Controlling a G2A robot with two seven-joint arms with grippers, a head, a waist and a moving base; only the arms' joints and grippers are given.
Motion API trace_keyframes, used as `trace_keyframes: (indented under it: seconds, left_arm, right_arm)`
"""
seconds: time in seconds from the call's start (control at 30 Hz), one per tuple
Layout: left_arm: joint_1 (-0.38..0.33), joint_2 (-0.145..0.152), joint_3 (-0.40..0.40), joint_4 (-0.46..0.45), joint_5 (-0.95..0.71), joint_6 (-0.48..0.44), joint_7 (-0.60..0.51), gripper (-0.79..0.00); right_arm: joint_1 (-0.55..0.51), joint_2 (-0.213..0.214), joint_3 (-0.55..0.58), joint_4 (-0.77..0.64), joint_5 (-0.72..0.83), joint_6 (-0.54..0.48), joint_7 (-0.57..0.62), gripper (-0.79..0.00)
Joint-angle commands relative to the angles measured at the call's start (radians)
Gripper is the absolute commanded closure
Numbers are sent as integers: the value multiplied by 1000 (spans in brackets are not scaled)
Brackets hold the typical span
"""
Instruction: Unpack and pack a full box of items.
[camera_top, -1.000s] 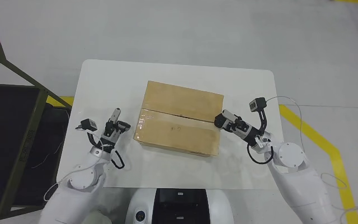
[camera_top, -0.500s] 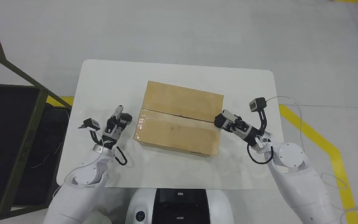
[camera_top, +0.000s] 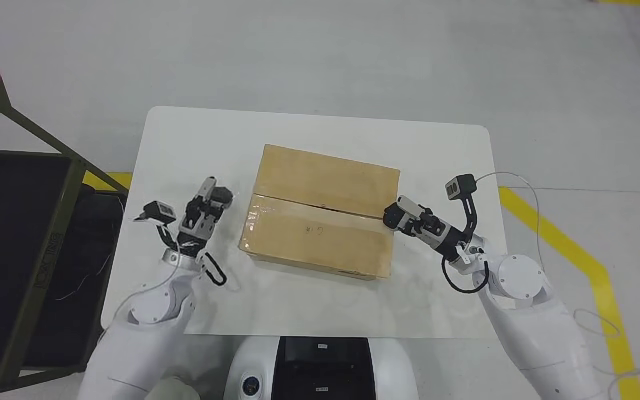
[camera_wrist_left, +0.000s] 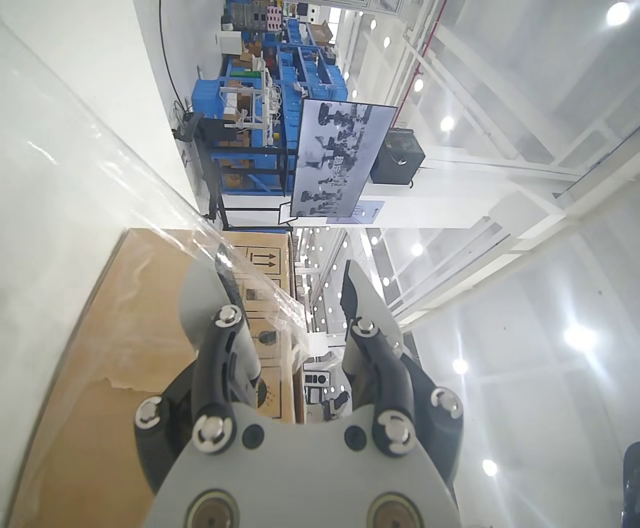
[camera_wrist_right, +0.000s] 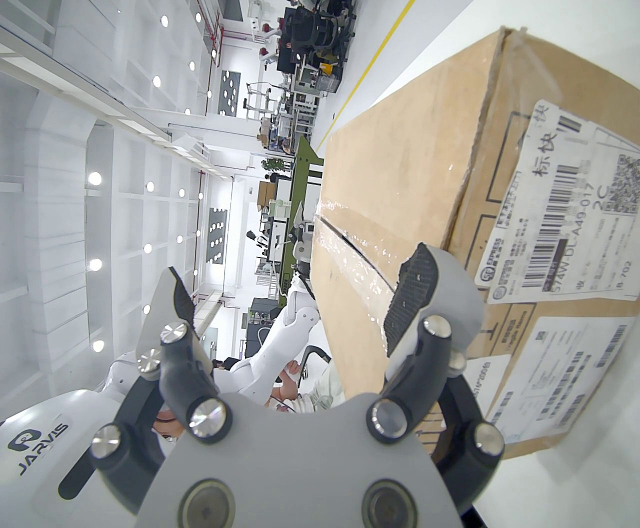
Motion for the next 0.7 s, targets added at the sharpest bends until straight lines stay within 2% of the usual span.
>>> trace_keyframes:
  seconds: [0.0, 0.4, 0.5, 0.67]
  left_arm:
    - [-5, -2, -2, -10, 2, 0, -3, -379]
    - [4, -15, -10, -109, 36, -14, -25, -394]
    - [8, -19, -9, -135, 56, -16, -24, -606]
    - [21, -24, -11, -195, 119, -20, -11, -653]
  right_arm:
    - [0, 0, 0, 0, 0, 0, 0, -785]
    - [0, 0, 0, 0, 0, 0, 0, -785]
    - [0, 0, 0, 0, 0, 0, 0, -785]
    - [0, 0, 0, 0, 0, 0, 0, -785]
